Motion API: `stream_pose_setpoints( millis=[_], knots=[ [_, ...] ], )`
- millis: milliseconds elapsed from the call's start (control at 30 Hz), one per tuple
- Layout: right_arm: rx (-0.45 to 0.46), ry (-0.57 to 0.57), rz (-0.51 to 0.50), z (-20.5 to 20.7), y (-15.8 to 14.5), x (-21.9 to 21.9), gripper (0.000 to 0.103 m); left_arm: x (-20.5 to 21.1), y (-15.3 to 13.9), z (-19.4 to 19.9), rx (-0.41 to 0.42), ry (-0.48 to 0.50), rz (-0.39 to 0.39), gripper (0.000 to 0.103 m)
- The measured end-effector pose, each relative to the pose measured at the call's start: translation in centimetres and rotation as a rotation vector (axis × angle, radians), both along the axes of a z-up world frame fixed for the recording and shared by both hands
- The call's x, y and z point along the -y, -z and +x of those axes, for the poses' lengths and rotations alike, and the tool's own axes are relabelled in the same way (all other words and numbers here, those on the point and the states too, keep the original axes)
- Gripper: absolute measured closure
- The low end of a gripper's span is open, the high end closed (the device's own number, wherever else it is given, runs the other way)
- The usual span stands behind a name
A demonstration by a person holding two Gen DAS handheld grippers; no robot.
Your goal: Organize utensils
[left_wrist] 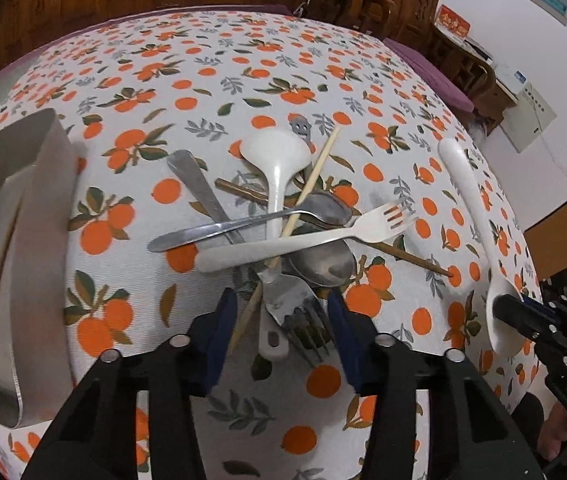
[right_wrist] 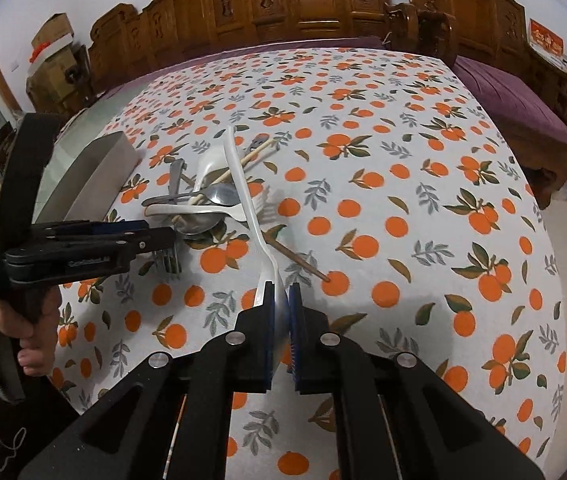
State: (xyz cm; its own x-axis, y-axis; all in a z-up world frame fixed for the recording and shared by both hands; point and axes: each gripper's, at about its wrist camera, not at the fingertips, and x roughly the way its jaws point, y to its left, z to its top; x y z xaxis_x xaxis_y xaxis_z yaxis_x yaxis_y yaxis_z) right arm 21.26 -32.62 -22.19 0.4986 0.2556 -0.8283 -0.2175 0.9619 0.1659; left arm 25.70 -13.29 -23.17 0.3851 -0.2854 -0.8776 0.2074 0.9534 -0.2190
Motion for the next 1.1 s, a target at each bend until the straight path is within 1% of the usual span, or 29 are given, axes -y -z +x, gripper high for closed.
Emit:
stream_pose_setpoints(
  millis=[67,100,167,233,300,467,533,667,833,933,1100],
  knots=[
    [0.001,0.002,0.005,0.0,0.0,0.2,0.095,0.3,0.2,0.1,0.000,0.000,0.002,0.064],
    [0.002,0.003,0.006,0.0,0.0,0.3,0.095,0.4,0.2,0.1,0.003,0.002,0.005,0.066],
    [0.006,0.004,0.010,-0.2,-0.1,0.4,0.095,0.6,0.0,0.1,0.014,0.005,0.008,0.073],
    [0.009,0.004,0.012,-0.2,-0.1,0.4,0.095,0.8,-0.3,0.0,0.032,0.012,0.023,0.084],
    [0.010,0.004,0.014,-0.2,-0.1,0.4,0.095,0.9,-0.6,0.0,0.036,0.021,0.022,0.088],
    [0.010,0.002,0.016,-0.3,-0.2,0.3,0.095,0.9,-0.8,0.0,0.034,0.031,0.015,0.090],
    [0.009,0.000,0.016,-0.3,-0.1,0.1,0.095,1.0,-0.8,-0.1,0.031,0.031,0.014,0.093],
    [0.005,-0.001,0.017,-0.4,0.0,-0.1,0.095,1.2,-1.0,-0.3,0.023,0.020,0.028,0.097],
    [0.007,-0.005,0.020,-0.5,0.0,-0.4,0.095,0.4,-1.2,-0.7,0.010,-0.007,0.034,0.101],
    [0.008,-0.011,0.020,-0.4,-0.1,-0.9,0.095,-0.5,-1.8,-1.0,0.013,-0.013,0.015,0.102],
    [0.010,-0.021,0.023,-0.3,-0.3,-1.9,0.095,-1.8,-3.1,-1.8,0.034,-0.018,0.012,0.102]
  ],
)
